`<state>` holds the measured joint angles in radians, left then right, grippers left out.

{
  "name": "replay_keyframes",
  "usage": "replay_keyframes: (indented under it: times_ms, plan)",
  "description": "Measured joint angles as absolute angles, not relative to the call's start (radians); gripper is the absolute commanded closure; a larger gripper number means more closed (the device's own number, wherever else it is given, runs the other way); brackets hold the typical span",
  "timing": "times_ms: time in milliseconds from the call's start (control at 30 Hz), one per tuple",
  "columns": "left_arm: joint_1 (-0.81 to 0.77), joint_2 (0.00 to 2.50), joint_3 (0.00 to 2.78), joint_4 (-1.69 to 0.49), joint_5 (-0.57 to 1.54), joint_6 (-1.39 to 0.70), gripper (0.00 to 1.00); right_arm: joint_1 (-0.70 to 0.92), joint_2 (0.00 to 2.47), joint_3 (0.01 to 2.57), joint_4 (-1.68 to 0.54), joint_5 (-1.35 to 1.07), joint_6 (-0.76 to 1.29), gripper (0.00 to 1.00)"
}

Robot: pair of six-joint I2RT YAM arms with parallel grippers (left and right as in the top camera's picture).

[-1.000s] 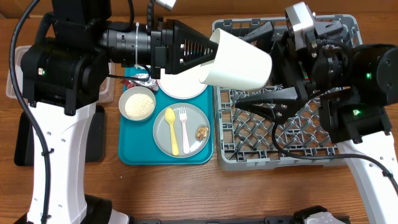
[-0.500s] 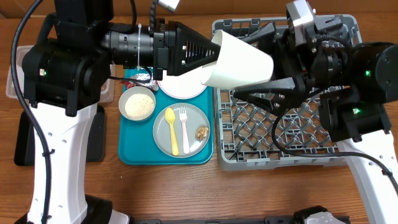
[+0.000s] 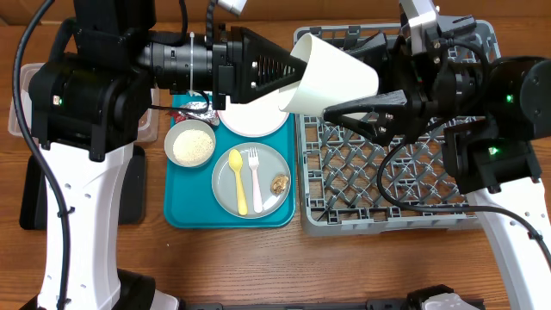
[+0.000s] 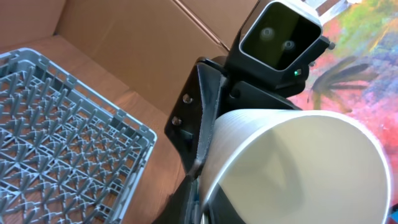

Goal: Sort waste into correct bins and load items into the dishwasher rack
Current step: 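Hand the white cup from the left gripper to the right gripper, then place the white cup upside down in the rack with the right gripper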

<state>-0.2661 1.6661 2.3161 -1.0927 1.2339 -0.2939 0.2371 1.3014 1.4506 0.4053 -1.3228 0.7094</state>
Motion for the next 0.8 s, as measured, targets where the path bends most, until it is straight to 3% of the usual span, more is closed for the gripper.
replay_keyframes:
  times_ms: [100,200,533,800]
  plan:
    - [-0.259,1.672,2.316,-1.101,1.213,-0.303,0.22,0.237,1.299,1.451,0.423,-1.327,0.711,0.54]
    - [-0.23,1.684,2.31,-1.104,1.207,-0.311,0.1,0.235,1.299,1.451,0.417,-1.325,0.721,0.55]
    - [-0.01,1.664,2.301,-1.024,1.214,-0.331,0.07,0.124,1.278,1.454,0.165,-1.322,0.736,0.55]
    - [-0.009,1.509,2.299,-1.021,1.142,-0.334,0.03,0.047,1.274,1.467,-0.434,-1.018,0.679,0.57]
